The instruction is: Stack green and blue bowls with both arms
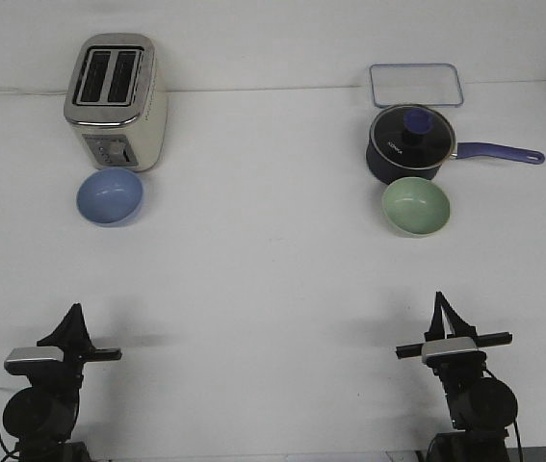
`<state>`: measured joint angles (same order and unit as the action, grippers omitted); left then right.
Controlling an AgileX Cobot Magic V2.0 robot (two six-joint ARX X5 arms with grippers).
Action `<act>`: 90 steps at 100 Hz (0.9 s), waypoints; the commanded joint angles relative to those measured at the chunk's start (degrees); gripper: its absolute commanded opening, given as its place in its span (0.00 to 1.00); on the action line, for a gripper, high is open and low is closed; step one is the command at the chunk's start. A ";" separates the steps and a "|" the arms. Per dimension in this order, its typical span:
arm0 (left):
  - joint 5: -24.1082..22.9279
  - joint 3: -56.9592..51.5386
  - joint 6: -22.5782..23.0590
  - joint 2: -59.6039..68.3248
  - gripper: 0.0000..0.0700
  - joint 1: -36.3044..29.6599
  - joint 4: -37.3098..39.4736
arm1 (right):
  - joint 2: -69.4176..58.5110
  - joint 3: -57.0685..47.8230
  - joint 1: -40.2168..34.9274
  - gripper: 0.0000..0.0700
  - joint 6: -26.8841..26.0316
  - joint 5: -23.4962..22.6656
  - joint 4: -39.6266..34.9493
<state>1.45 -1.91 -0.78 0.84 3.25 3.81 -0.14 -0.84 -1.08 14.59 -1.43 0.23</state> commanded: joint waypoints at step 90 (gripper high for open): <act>0.02 1.11 -0.13 0.02 0.02 0.11 0.68 | 0.09 0.11 0.02 0.00 -4.07 -0.26 0.76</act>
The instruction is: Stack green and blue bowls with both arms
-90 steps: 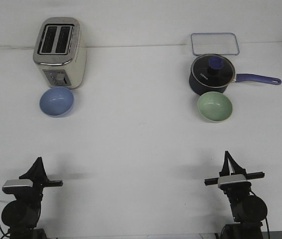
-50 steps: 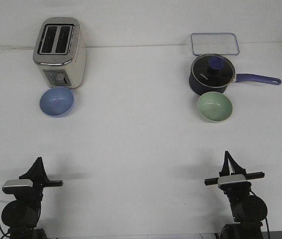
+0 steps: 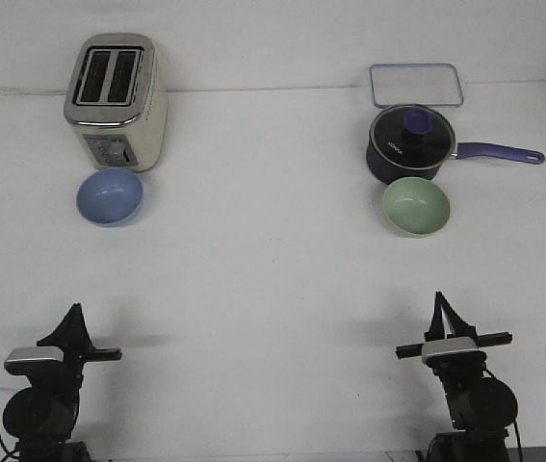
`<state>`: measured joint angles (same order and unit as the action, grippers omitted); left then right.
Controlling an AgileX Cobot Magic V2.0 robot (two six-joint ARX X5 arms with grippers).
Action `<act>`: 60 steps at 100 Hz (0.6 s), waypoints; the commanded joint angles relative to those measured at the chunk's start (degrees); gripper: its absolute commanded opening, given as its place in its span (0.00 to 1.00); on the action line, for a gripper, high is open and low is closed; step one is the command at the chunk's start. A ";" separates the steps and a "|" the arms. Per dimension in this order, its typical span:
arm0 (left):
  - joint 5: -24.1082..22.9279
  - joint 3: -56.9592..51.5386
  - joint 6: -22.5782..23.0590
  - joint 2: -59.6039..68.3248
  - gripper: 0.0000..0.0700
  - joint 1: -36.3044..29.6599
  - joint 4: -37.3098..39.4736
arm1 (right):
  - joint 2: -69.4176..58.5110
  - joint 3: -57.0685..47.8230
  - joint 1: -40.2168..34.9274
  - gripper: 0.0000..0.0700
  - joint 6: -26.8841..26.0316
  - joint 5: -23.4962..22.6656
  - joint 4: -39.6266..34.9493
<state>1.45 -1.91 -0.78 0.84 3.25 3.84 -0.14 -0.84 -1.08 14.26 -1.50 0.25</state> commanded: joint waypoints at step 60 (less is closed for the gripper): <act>0.02 1.11 -0.13 0.02 0.02 0.11 0.66 | -17.99 -24.96 0.09 0.01 -34.73 6.05 -20.22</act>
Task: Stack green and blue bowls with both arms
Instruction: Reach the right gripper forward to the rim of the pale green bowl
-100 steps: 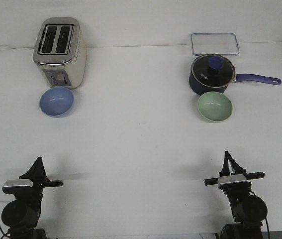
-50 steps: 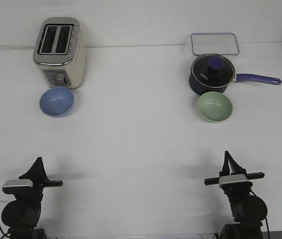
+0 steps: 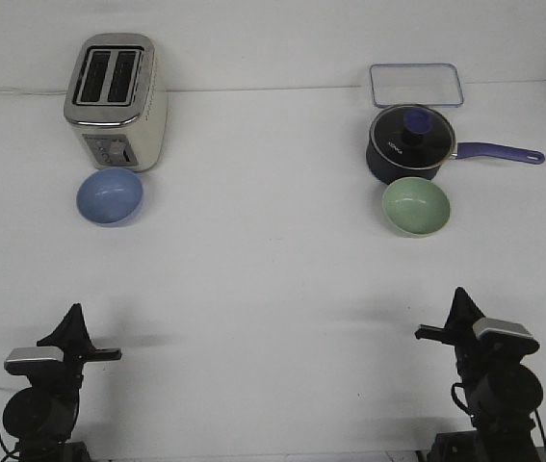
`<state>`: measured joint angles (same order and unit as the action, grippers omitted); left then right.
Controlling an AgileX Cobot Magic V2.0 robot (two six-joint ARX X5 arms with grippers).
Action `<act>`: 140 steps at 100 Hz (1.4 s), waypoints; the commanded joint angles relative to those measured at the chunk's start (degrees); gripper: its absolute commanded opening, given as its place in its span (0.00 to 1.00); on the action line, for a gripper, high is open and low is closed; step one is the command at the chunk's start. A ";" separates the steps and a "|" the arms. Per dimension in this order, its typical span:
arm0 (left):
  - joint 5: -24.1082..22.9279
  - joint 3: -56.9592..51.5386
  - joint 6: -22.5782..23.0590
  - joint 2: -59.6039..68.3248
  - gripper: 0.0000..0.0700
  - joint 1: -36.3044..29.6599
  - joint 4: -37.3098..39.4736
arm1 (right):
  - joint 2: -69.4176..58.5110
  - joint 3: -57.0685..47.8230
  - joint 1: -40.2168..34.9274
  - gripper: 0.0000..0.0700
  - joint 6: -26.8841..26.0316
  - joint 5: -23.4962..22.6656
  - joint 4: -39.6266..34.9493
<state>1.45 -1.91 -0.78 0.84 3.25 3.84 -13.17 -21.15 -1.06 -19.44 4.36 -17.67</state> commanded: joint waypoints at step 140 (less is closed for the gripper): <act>0.02 1.11 -0.13 0.02 0.02 0.11 0.66 | -93.11 -59.95 11.69 0.00 10.97 -12.35 -16.26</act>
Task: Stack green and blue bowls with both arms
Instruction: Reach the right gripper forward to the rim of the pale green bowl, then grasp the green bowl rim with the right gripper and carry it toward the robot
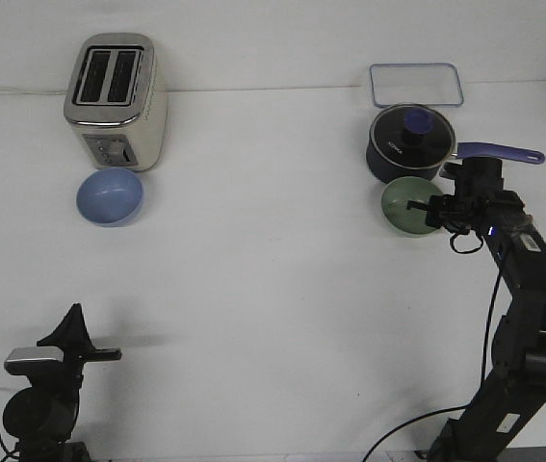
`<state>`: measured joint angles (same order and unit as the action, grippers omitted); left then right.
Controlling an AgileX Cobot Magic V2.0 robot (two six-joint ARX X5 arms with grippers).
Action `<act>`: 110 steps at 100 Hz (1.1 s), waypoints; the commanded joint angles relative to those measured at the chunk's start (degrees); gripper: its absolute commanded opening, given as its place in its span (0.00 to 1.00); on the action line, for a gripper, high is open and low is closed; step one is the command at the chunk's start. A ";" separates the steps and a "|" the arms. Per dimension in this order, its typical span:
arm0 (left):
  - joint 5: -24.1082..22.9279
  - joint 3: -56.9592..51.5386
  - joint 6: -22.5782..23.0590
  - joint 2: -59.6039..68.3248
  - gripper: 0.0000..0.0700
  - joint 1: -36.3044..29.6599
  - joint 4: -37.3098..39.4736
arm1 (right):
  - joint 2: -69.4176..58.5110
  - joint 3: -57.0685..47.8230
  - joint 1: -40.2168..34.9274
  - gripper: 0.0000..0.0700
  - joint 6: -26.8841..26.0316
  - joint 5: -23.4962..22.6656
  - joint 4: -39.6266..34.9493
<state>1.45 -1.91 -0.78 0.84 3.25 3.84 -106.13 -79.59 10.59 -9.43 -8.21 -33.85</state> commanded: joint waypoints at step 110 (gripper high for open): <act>0.02 1.11 -0.11 0.02 0.02 0.11 0.74 | 29.14 25.38 -40.98 0.00 -10.51 -11.02 6.73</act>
<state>1.45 -1.91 -0.78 0.84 3.25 3.84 -76.51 -54.65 -28.29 -16.56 -19.33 -29.12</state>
